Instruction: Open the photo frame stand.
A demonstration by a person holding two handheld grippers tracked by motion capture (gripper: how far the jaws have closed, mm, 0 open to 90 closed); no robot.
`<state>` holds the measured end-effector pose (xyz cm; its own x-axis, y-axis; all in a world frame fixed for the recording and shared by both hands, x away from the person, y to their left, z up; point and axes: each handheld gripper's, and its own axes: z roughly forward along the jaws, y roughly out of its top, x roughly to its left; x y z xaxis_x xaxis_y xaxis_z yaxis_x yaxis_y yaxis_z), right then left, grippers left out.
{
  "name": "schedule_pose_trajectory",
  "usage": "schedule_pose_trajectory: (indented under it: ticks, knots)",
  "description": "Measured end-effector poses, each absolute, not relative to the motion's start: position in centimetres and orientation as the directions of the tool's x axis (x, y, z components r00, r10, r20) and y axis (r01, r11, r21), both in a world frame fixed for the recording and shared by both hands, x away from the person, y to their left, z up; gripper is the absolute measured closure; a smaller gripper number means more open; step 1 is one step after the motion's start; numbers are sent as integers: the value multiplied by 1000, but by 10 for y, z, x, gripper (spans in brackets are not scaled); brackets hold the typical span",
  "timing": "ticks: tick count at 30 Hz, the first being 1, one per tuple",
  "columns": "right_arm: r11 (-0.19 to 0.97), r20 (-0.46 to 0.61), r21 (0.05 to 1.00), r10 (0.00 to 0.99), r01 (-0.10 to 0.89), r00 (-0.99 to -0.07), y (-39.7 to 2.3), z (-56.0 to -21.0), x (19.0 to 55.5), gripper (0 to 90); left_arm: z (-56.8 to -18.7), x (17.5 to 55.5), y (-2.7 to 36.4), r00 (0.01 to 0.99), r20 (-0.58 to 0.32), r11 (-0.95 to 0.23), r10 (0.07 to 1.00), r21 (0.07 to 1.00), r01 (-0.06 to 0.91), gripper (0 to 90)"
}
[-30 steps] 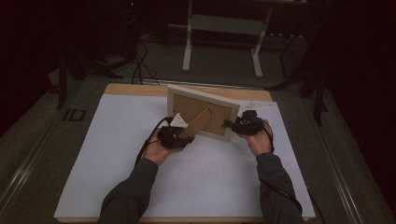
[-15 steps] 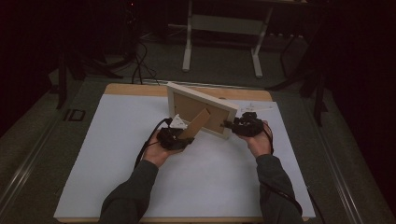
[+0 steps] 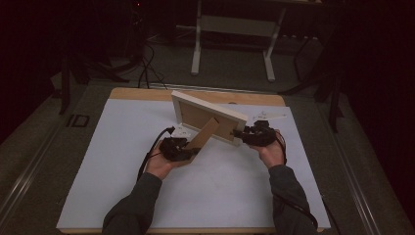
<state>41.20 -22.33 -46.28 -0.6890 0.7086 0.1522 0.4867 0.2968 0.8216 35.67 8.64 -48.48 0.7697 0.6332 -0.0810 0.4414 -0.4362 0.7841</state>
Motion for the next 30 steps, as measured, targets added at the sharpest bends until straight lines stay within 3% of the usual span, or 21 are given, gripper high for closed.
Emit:
schedule_pose_trajectory:
  ticks: [19, 30]
  knots:
    - [331, 109, 823, 706, 461, -700, -217, -465, 400, 559, -499, 345, 90, 764, -112, -409, 635, 791, 455, 768]
    - [314, 122, 829, 705, 463, -698, -219, -469, 393, 522, -505, 335, 87, 770, -84, -438, 632, 782, 445, 779]
